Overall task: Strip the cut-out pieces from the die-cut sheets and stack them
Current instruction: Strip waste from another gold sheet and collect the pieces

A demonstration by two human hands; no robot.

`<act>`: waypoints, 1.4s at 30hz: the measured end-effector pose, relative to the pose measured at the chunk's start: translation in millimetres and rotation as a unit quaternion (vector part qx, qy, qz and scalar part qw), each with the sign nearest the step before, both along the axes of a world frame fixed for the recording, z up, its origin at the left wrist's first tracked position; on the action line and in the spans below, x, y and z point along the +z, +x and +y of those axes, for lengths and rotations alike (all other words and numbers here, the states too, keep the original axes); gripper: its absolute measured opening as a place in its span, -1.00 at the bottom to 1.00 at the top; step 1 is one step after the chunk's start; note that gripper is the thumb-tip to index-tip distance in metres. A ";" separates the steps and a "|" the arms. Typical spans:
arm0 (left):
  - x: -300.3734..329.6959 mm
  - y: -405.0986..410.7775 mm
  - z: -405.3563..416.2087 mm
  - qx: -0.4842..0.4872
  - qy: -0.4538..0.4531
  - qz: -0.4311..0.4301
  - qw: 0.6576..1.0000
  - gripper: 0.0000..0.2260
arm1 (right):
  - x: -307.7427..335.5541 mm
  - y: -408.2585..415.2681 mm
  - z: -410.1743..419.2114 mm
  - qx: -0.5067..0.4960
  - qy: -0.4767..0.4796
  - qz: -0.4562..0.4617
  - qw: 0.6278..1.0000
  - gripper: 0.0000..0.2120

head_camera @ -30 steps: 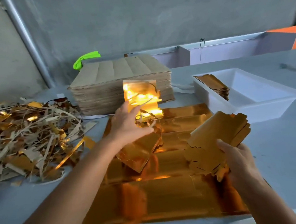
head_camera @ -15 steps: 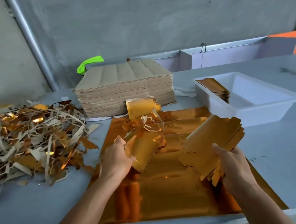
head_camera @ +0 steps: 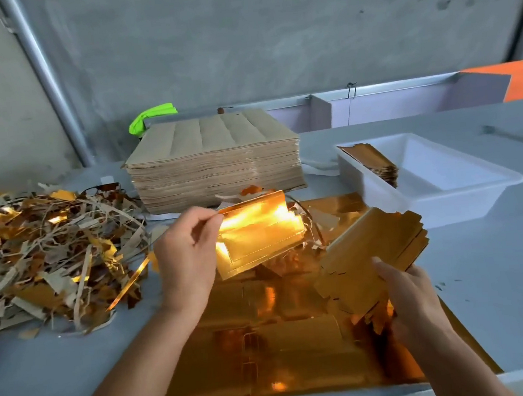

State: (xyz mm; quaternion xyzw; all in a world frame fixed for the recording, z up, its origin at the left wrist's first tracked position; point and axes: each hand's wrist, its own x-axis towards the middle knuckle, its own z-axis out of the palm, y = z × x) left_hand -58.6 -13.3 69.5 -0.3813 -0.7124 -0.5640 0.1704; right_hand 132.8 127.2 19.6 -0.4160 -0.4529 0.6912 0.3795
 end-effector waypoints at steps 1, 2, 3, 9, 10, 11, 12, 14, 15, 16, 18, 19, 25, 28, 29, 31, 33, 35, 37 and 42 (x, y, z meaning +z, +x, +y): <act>0.0 0.3 2.6 -0.008 0.030 -0.120 0.992 -0.86 | 0.3 0.8 -0.1 0.000 -0.001 -0.005 1.000 -0.69; 0.0 0.7 5.3 -0.018 0.059 -0.242 0.968 -0.84 | 0.2 2.2 0.0 0.001 -0.001 -0.012 1.000 -0.70; -1.4 0.2 7.8 -0.035 0.078 -0.345 0.935 -0.85 | 0.3 3.6 0.3 -0.003 -0.002 -0.018 1.000 -0.73; -16.1 17.5 9.5 -0.150 0.001 -0.495 0.856 -0.67 | 2.2 10.4 0.3 0.000 -0.001 -0.005 1.000 -0.71; -18.5 22.0 8.1 -0.147 -0.008 -0.471 0.870 -0.64 | 1.6 11.0 -0.7 0.004 0.003 -0.005 1.000 -0.76; -19.4 27.3 6.7 -0.144 -0.018 -0.440 0.886 -0.65 | 1.2 11.4 -1.7 0.008 0.005 -0.005 1.000 -0.80; -20.1 32.1 5.7 -0.149 -0.022 -0.412 0.899 -0.68 | 0.8 11.4 -2.4 0.013 0.005 -0.002 1.000 -0.85; -20.9 40.2 4.7 -0.164 -0.025 -0.369 0.914 -0.80 | 1.4 9.9 -4.6 0.024 0.004 0.001 1.000 -0.93; -20.1 43.9 4.3 -0.157 -0.024 -0.344 0.926 -0.85 | 2.1 8.8 -6.1 0.029 0.003 0.002 1.000 -0.94; -18.9 46.6 4.0 -0.137 -0.021 -0.306 0.942 -0.89 | 2.8 7.5 -7.5 0.034 0.003 0.002 0.999 -0.95; -15.5 47.4 2.4 -0.056 -0.049 -0.149 0.986 -0.93 | 3.8 4.7 -10.2 0.045 0.006 0.007 0.999 -0.96; -13.4 46.6 1.6 -0.007 -0.080 -0.050 0.995 -0.93 | 4.0 3.0 -11.4 0.048 0.007 0.011 0.999 -0.96; -14.9 41.2 3.8 0.019 -0.180 0.056 0.982 -0.80 | 10.8 0.9 -10.4 0.061 -0.033 0.071 0.995 -0.91; -22.2 29.2 6.4 0.000 -0.195 -0.060 0.979 -0.69 | 13.2 2.5 -5.7 0.042 -0.048 0.109 0.992 -0.80; -24.2 27.7 6.6 -0.019 -0.210 -0.098 0.973 -0.64 | 13.9 2.4 -4.8 0.040 -0.045 0.113 0.992 -0.72; -30.9 28.1 8.2 -0.025 -0.281 -0.051 0.958 -0.61 | 15.5 0.1 -4.7 0.041 -0.041 0.107 0.993 -0.67; -34.5 35.4 10.4 -0.039 -0.295 0.043 0.954 -0.66 | 16.3 -3.8 -5.7 0.046 -0.044 0.099 0.993 -0.73; -32.2 46.0 12.5 -0.117 -0.252 0.035 0.960 -0.59 | 16.7 -9.5 -7.1 0.053 -0.048 0.094 0.993 -0.86; -30.2 51.2 14.8 -0.179 -0.240 -0.002 0.954 -0.32 | 17.6 -14.9 -9.4 0.064 -0.051 0.092 0.992 -0.88; -32.3 36.8 14.9 -0.148 -0.318 0.044 0.935 -0.28 | 17.7 -13.8 -4.2 0.058 -0.036 0.080 0.994 -0.86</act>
